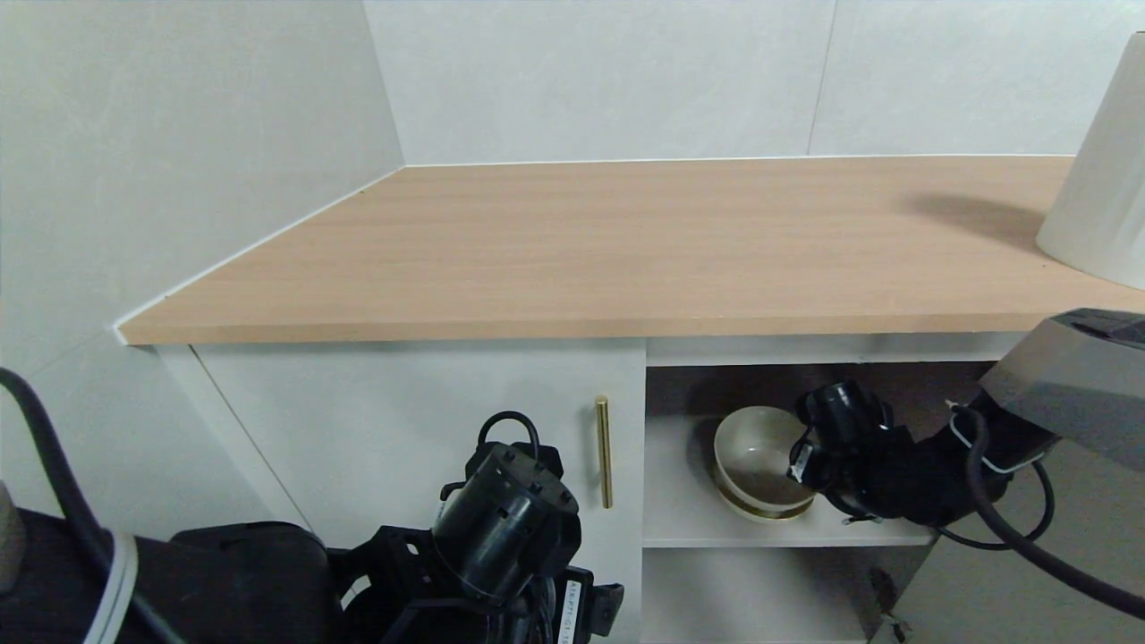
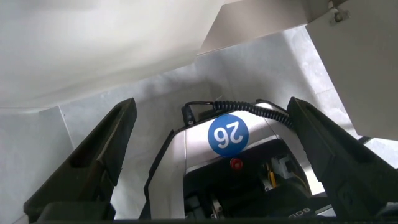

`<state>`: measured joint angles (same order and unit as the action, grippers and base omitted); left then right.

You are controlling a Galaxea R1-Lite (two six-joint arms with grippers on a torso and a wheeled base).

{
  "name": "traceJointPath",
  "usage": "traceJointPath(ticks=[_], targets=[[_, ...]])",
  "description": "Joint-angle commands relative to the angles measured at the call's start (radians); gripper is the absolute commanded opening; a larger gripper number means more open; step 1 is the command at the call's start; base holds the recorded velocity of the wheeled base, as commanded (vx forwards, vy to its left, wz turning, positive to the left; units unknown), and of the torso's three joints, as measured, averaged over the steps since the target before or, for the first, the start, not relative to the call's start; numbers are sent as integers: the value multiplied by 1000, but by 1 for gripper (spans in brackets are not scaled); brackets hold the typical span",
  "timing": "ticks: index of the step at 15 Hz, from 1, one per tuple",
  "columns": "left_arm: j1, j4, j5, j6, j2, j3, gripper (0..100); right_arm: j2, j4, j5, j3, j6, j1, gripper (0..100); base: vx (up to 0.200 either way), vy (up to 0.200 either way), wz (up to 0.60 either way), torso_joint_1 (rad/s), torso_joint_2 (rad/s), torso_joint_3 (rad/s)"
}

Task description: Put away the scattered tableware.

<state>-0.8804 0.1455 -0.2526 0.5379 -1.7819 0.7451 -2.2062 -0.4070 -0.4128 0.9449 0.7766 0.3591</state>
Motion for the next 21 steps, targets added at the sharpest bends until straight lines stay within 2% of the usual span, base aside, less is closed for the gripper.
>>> traceJointPath(ticks=[1, 5, 6, 10, 12, 16, 17, 18, 19, 20, 21], targets=[[0, 0, -1, 1, -2, 0, 100, -1, 11, 0, 3, 1, 6, 0, 0, 0, 0, 0, 0, 0], [0, 0, -1, 1, -2, 0, 100, -1, 16, 2, 2, 0, 6, 0, 0, 0, 0, 0, 0, 0], [0, 0, -1, 1, -2, 0, 100, -1, 16, 3, 2, 0, 6, 100, 0, 0, 0, 0, 0, 0], [0, -1, -1, -1, -2, -1, 100, 11, 16, 8, -8, 0, 7, 100, 0, 0, 0, 0, 0, 0], [1, -1, -1, 1, -1, -3, 100, 57, 16, 14, -54, -5, 27, 100, 0, 0, 0, 0, 0, 0], [24, -27, -1, 1, 42, -4, 100, 292, 16, 212, -230, -186, 103, 100, 0, 0, 0, 0, 0, 0], [34, -34, -2, -1, 65, -3, 100, 395, 17, 281, -307, -290, 136, 100, 0, 0, 0, 0, 0, 0], [43, -34, -4, -4, 87, -3, 100, 457, 24, 301, -337, -333, 161, 100, 0, 0, 0, 0, 0, 0], [67, -34, -19, -22, 108, -3, 100, 511, 60, 302, -347, -355, 182, 100, 0, 0, 0, 0, 0, 0], [100, -35, -51, -65, 134, -7, 100, 568, 136, 302, -336, -364, 202, 100, 0, 0, 0, 0, 0, 0], [132, -34, -73, -93, 162, -15, 100, 615, 211, 304, -313, -364, 222, 100, 0, 0, 0, 0, 0, 0]])
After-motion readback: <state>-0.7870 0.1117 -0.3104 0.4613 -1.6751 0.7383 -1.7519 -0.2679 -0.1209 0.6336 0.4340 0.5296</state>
